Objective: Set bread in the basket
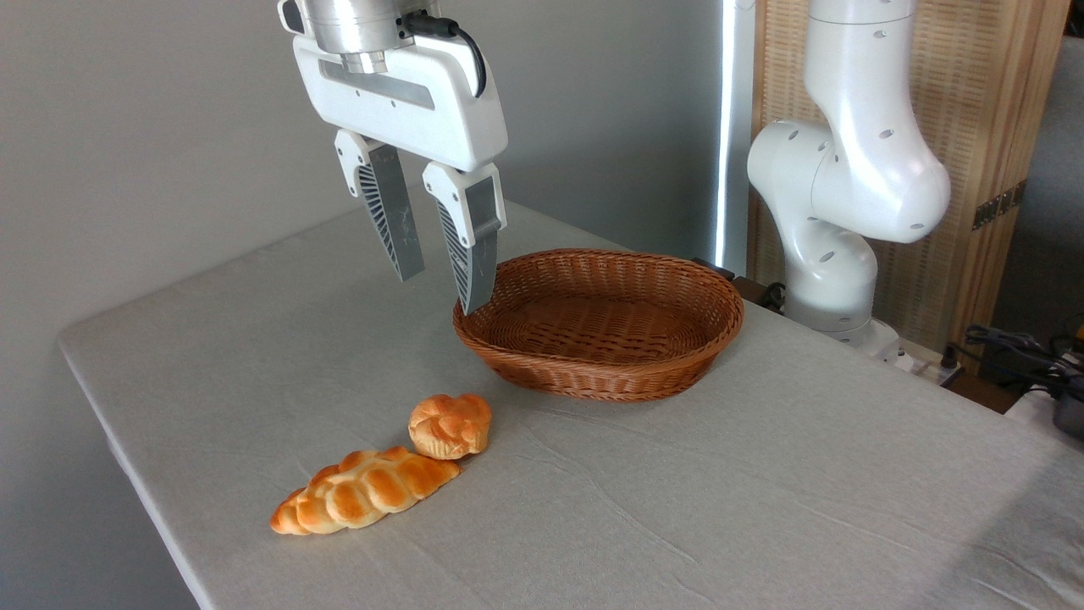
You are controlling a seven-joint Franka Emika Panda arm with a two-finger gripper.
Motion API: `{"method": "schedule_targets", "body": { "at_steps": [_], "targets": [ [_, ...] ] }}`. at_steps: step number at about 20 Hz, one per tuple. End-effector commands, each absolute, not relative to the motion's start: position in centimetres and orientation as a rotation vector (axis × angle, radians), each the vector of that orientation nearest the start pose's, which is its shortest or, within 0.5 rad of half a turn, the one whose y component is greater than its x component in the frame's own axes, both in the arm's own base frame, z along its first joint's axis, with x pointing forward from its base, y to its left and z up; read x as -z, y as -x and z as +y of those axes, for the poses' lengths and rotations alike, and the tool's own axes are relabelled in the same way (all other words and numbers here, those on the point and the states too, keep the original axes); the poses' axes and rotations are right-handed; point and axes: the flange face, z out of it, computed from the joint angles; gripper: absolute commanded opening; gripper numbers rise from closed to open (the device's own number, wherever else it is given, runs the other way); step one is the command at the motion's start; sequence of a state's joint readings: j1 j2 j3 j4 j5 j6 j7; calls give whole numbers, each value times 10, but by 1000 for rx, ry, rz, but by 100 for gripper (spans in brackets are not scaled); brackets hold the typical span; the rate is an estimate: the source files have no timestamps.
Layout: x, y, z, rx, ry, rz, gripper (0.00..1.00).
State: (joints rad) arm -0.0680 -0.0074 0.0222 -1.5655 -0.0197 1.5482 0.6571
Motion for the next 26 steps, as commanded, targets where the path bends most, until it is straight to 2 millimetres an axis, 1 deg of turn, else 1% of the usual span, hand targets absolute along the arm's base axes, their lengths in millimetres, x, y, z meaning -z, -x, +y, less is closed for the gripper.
{"method": "schedule_targets", "body": {
  "at_steps": [1,6,7,9,11,13,16,18,26],
  "targets": [
    [-631,-545,-23,-25,2963,1089,100],
    [-625,-545,-27,-13,2962,1091,100],
    [-627,-543,-27,19,2956,1088,100],
    [-622,-544,-27,68,2947,1084,100],
    [-609,-543,-36,79,2936,1105,100],
    [-602,-535,-51,55,2923,1149,100],
    [-595,-524,-51,36,2924,1155,100],
    [-591,-517,-50,57,2920,1153,100],
    [-591,-509,-48,62,2920,1150,100]
  ]
}}
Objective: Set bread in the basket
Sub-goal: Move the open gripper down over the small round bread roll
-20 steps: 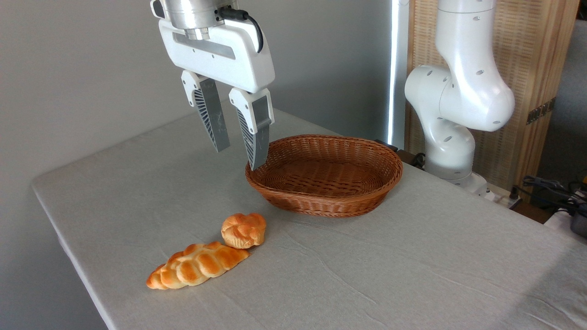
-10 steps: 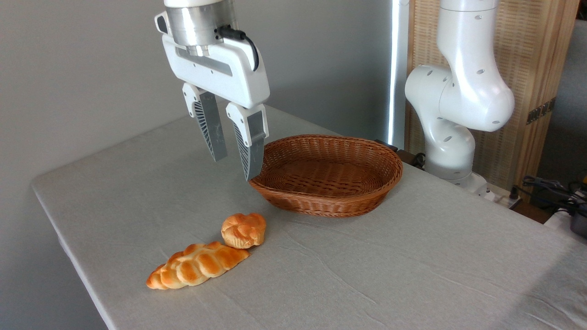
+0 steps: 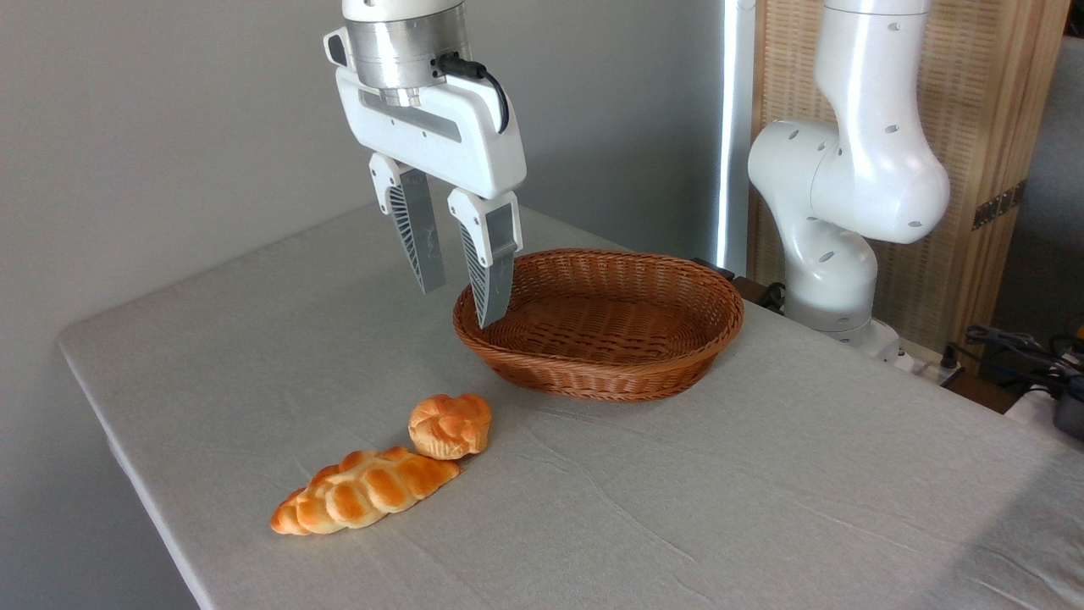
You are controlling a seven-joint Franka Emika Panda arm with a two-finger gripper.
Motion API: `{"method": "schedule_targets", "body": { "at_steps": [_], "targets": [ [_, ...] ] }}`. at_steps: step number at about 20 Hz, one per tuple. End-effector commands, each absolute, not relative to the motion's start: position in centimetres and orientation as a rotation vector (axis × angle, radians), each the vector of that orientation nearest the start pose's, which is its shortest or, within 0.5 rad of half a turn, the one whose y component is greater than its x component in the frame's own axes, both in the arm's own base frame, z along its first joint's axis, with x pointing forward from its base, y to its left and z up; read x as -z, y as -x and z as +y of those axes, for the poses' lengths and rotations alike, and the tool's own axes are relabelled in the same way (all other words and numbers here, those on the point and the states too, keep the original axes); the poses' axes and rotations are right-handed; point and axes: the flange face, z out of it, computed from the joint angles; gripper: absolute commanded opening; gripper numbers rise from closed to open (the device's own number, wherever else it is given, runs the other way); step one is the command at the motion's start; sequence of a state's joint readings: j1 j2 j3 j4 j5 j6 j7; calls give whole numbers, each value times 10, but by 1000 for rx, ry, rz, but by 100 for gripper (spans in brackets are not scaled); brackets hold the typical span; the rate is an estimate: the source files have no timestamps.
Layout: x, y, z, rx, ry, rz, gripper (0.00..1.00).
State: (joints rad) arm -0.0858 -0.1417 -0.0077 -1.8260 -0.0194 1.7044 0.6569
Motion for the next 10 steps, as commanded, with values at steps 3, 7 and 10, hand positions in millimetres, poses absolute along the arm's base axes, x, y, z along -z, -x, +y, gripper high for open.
{"method": "schedule_targets", "body": {
  "at_steps": [3,7,10],
  "targets": [
    [-589,-506,-48,54,2920,1150,100],
    [-590,-506,-48,56,2919,1152,100],
    [-585,-508,-47,54,2914,1149,100]
  ]
}}
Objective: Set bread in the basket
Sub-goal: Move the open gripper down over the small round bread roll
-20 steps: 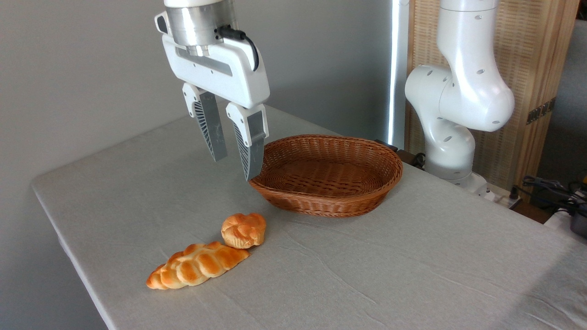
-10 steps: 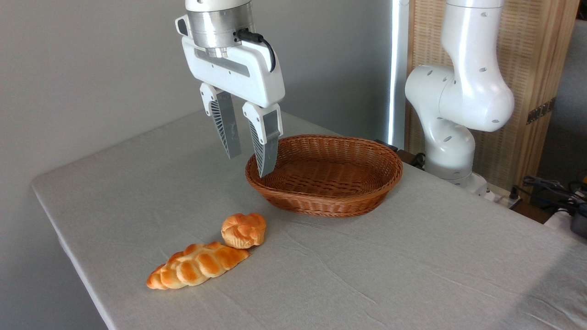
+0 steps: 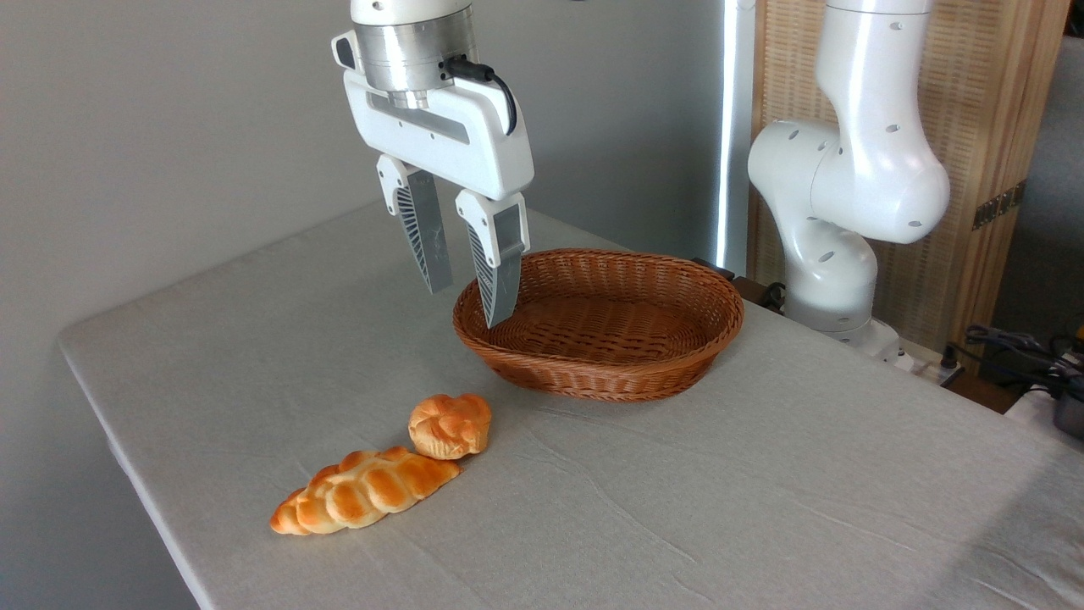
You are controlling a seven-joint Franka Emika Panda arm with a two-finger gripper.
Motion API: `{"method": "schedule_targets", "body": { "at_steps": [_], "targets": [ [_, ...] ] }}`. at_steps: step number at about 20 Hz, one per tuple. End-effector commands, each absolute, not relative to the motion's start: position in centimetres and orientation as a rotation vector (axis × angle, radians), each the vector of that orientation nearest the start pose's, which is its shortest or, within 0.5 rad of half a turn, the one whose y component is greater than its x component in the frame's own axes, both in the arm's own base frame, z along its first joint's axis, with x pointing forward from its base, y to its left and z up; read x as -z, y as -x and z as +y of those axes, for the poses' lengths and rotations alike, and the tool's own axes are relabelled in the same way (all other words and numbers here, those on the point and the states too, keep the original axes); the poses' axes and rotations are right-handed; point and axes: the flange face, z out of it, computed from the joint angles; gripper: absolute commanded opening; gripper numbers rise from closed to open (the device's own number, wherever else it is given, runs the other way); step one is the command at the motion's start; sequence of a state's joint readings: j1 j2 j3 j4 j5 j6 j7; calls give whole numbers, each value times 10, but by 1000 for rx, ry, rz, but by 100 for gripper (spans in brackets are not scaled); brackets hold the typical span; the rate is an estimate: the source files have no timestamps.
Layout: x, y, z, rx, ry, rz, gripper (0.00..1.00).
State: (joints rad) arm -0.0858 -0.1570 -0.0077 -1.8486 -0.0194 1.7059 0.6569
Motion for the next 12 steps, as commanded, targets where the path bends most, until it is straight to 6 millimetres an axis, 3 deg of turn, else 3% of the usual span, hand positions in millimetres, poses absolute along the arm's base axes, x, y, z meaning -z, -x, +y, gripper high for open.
{"method": "schedule_targets", "body": {
  "at_steps": [1,5,12],
  "targets": [
    [-576,-507,-48,46,2907,1153,100],
    [-547,-489,-70,21,2878,1222,100],
    [-496,-503,-72,133,2884,1161,100]
  ]
}}
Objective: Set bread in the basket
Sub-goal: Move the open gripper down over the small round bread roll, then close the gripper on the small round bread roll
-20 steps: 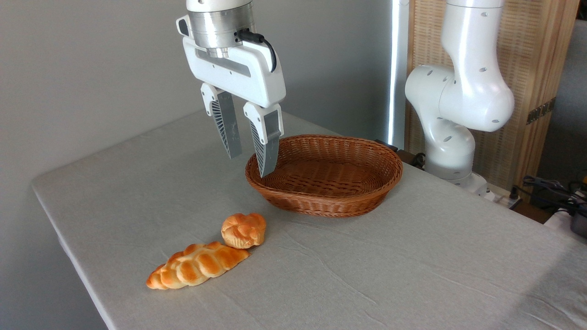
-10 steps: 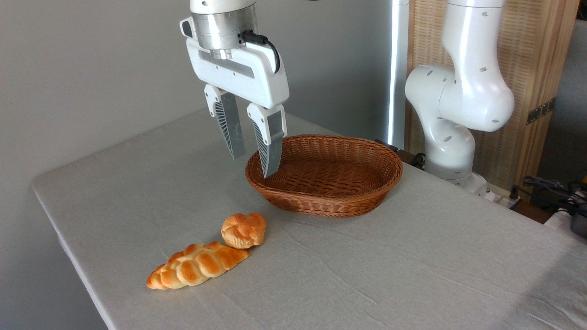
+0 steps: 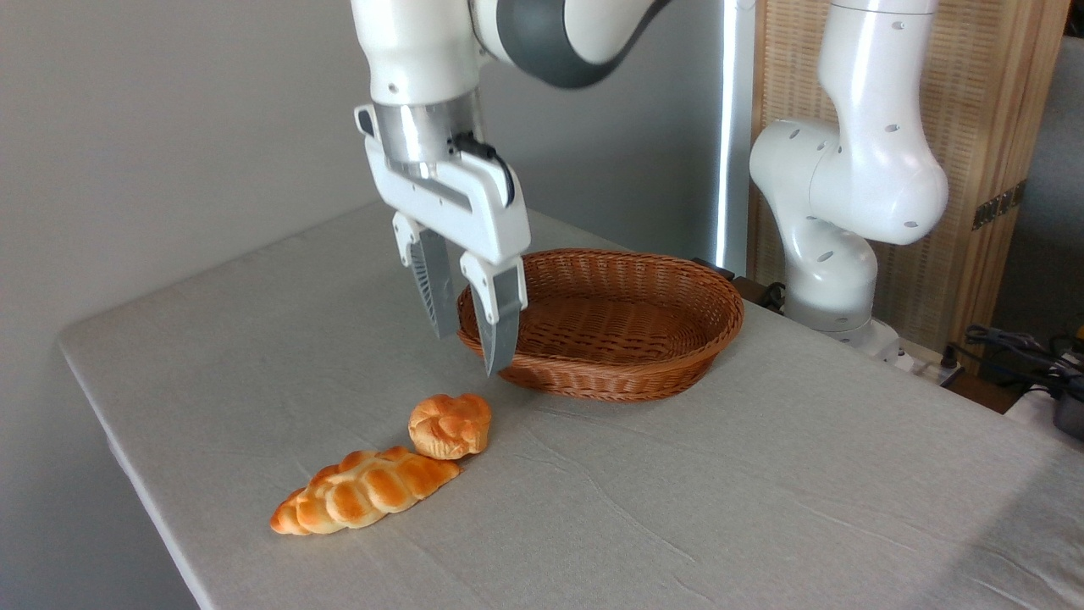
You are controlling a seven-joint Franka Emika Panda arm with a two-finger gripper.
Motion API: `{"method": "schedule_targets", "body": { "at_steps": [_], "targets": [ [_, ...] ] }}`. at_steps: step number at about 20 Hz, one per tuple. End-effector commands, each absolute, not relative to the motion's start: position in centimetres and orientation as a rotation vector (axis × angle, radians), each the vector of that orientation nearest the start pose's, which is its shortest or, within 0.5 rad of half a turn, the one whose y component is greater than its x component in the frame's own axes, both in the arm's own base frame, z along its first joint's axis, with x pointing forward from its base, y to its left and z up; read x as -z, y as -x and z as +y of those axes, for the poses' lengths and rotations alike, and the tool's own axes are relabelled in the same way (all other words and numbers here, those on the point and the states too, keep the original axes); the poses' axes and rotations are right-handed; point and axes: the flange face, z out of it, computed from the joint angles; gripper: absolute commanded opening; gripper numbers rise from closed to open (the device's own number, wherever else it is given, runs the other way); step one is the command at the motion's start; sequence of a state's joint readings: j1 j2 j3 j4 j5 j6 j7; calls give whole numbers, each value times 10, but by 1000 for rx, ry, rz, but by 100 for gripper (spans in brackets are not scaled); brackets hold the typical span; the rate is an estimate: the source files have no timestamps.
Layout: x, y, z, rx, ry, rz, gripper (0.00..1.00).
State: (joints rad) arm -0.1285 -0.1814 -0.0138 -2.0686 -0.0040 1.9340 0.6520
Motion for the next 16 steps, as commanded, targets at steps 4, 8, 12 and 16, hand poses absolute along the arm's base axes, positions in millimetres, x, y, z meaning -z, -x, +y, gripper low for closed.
{"method": "schedule_targets", "body": {
  "at_steps": [4,8,12,16],
  "targets": [
    [-470,-507,-73,155,2882,1156,100],
    [-446,-510,-74,210,2870,1155,100],
    [-434,-514,-92,229,2849,1203,100],
    [-423,-513,-92,202,2848,1218,77]
  ]
}}
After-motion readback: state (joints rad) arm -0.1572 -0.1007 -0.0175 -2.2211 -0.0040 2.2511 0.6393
